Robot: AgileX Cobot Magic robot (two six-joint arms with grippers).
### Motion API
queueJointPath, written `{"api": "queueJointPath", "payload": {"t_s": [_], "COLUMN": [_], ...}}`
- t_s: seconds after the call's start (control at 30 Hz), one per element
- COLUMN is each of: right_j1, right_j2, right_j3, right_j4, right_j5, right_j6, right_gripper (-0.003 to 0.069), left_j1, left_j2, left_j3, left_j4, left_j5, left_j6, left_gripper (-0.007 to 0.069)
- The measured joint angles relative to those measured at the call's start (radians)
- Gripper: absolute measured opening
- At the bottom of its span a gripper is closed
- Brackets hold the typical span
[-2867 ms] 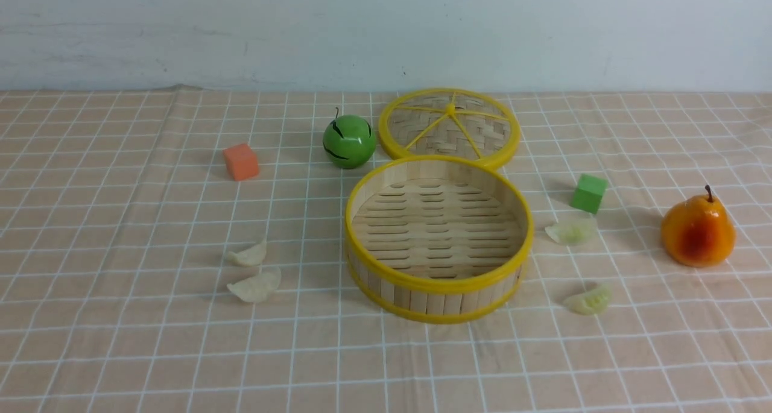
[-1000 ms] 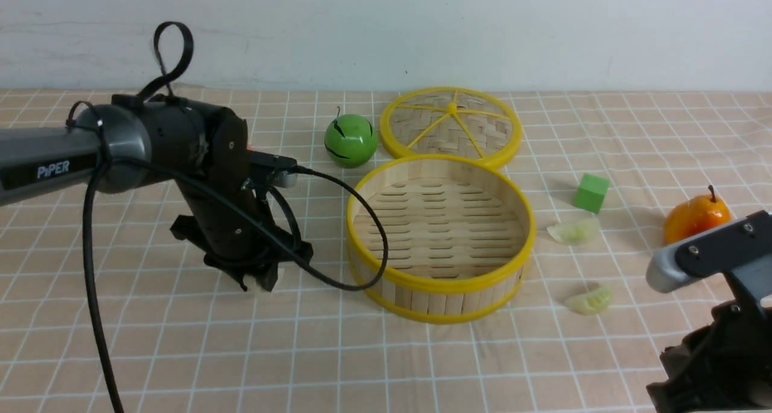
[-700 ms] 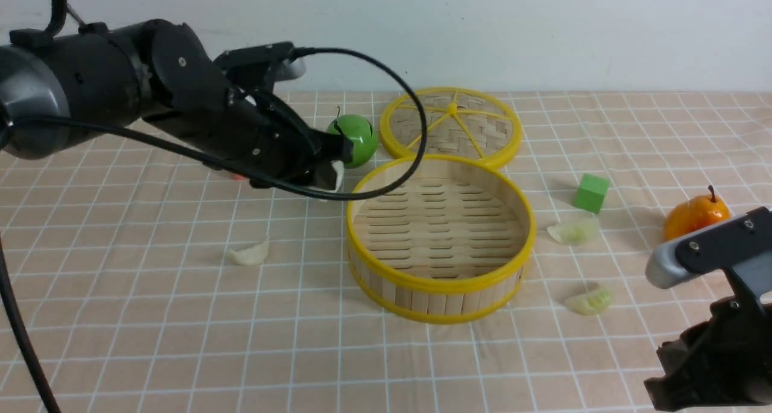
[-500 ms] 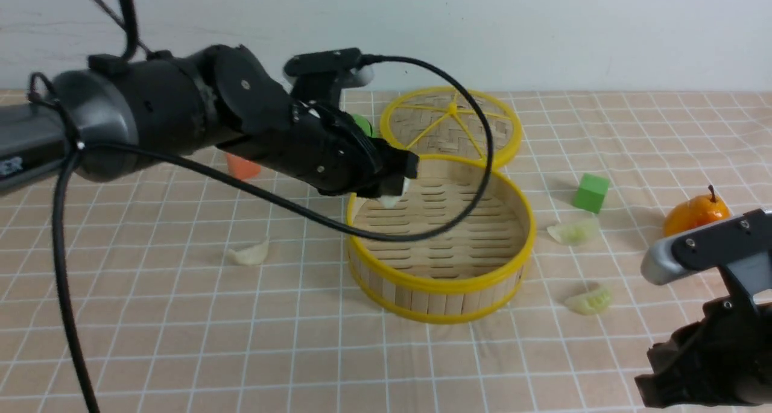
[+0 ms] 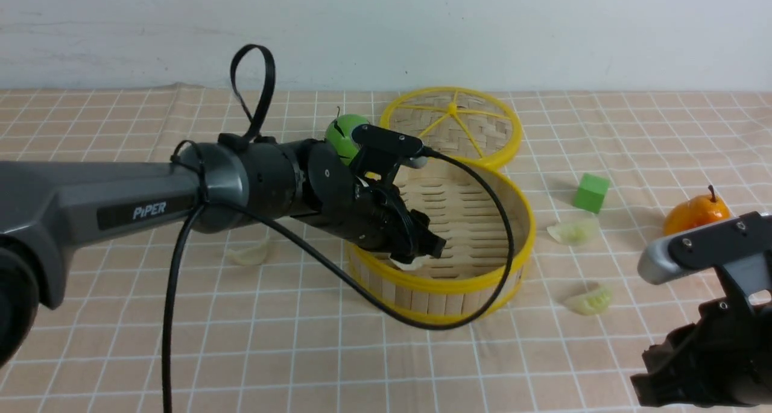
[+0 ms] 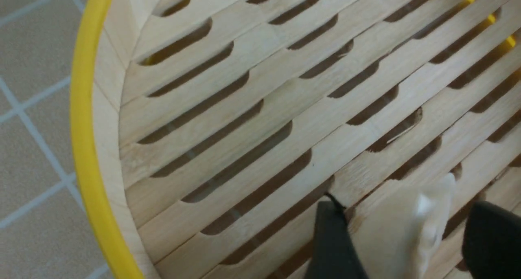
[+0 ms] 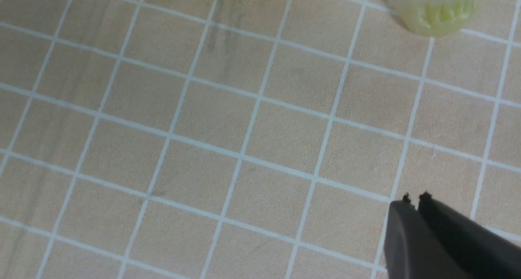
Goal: Put the dumplings into the steamer on the table with the brown tablecloth.
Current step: 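Place the dumpling into the bamboo steamer basket with the left gripper, then reach for and grasp a dumpling on the table with the left gripper, then place the dumpling into the bamboo steamer basket with the left gripper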
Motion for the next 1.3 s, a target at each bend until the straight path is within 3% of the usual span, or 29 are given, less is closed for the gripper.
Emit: {"api": "queueJointPath", "payload": {"t_s": [0.2, 0.37, 0.43, 0.53, 0.77, 0.97, 1.0, 1.03, 1.07, 1.3], "right_j1": [0.000, 0.000, 0.000, 0.000, 0.000, 0.000, 0.000, 0.000, 0.000, 0.000], "right_j2": [0.000, 0.000, 0.000, 0.000, 0.010, 0.033, 0.038, 0.045, 0.052, 0.067], "right_j3": [0.000, 0.000, 0.000, 0.000, 0.000, 0.000, 0.000, 0.000, 0.000, 0.000], "right_j4": [0.000, 0.000, 0.000, 0.000, 0.004, 0.007, 0.008, 0.011, 0.015, 0.016], "right_j5": [0.000, -0.002, -0.004, -0.008, -0.011, -0.012, -0.012, -0.015, -0.015, -0.020], "right_j6": [0.000, 0.000, 0.000, 0.000, 0.000, 0.000, 0.000, 0.000, 0.000, 0.000], "right_gripper": [0.0042, 0.0042, 0.0042, 0.0044, 0.0050, 0.0055, 0.0057, 0.0058, 0.0060, 0.0063], "left_j1": [0.015, 0.124, 0.225, 0.297, 0.301, 0.300, 0.300, 0.297, 0.294, 0.254], "left_j2": [-0.166, -0.253, -0.226, -0.160, -0.018, 0.031, 0.031, 0.029, 0.025, -0.040], "left_j3": [0.004, -0.004, -0.005, -0.005, -0.005, -0.005, -0.005, -0.005, -0.005, -0.006], "left_j4": [0.032, 0.081, 0.139, 0.192, 0.306, 0.420, 0.425, 0.435, 0.444, 0.438], "left_j5": [0.035, 0.142, 0.255, 0.336, 0.339, 0.332, 0.334, 0.333, 0.332, 0.330], "left_j6": [-0.012, -0.084, -0.165, -0.208, -0.167, -0.211, -0.223, -0.248, -0.267, -0.329], "left_gripper": [0.0541, 0.0545, 0.0540, 0.0529, 0.0515, 0.0398, 0.0360, 0.0263, 0.0238, 0.0241]}}
